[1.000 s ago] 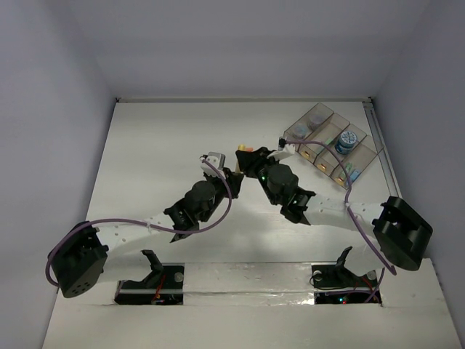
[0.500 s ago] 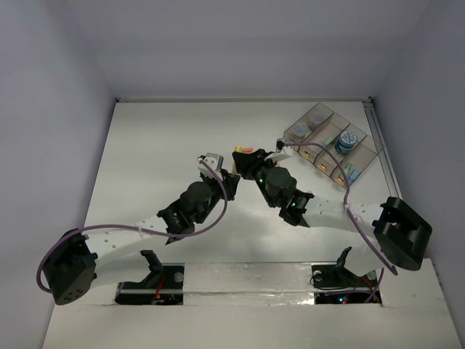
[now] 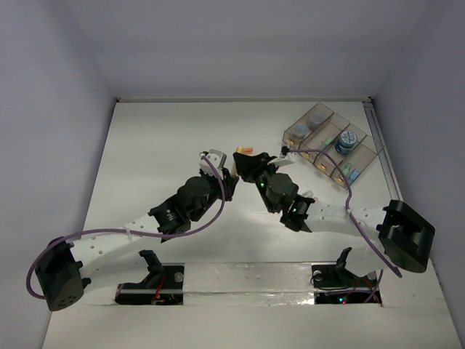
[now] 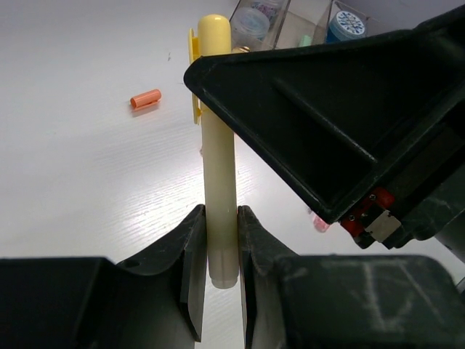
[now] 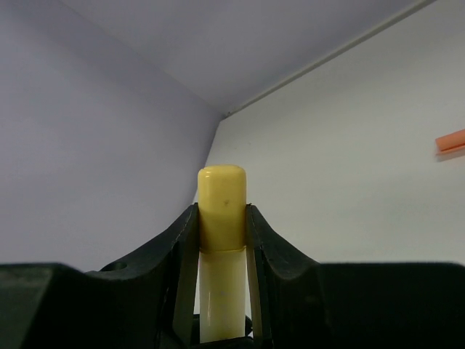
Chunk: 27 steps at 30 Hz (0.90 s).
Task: Sort the stationery into containers
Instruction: Close the pen cap on the pen.
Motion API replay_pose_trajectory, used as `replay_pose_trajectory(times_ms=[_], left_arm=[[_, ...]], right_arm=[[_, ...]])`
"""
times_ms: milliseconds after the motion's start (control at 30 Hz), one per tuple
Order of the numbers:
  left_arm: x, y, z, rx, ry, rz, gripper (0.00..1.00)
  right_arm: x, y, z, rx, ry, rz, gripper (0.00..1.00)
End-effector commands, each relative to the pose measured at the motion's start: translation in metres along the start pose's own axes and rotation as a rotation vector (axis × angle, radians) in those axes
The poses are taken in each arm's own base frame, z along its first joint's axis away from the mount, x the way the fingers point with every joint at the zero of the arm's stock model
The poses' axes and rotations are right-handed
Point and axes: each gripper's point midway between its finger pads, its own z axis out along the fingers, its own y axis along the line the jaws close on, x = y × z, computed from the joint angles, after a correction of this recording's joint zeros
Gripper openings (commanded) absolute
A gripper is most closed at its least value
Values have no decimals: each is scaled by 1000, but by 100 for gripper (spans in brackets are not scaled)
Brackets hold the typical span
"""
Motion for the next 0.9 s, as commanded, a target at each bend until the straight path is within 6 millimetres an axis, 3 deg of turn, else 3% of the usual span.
replay_pose_trajectory(times_ms=[0,167,233,367,400,500,733,867], left_arm=[[-225,-40,-58,151,-640,-232,0],[-256,-45,-78,186,-705,-243,0],[-257,-49,-79,208,-701,-242,0],[-231,-54,-59,228,-625,-254,0],[-210,-53,-44,217,-576,-250,0],[-175,-52,-25,219,-497,-276,0],[-152,-41,-23,188,-462,-284,0],[-129,-41,-21,211,-416,-289,0]], right_arm=[[116,-64,-56,70,418,-223,0],[135,-70,-70,54,489,-173,0],[136,-73,-72,57,492,-169,0],[131,-69,-72,44,476,-201,0],[128,-66,-71,39,468,-207,0],[119,-51,-65,4,446,-226,0],[103,-36,-61,-13,400,-212,0],[74,-26,-53,3,300,-208,5]])
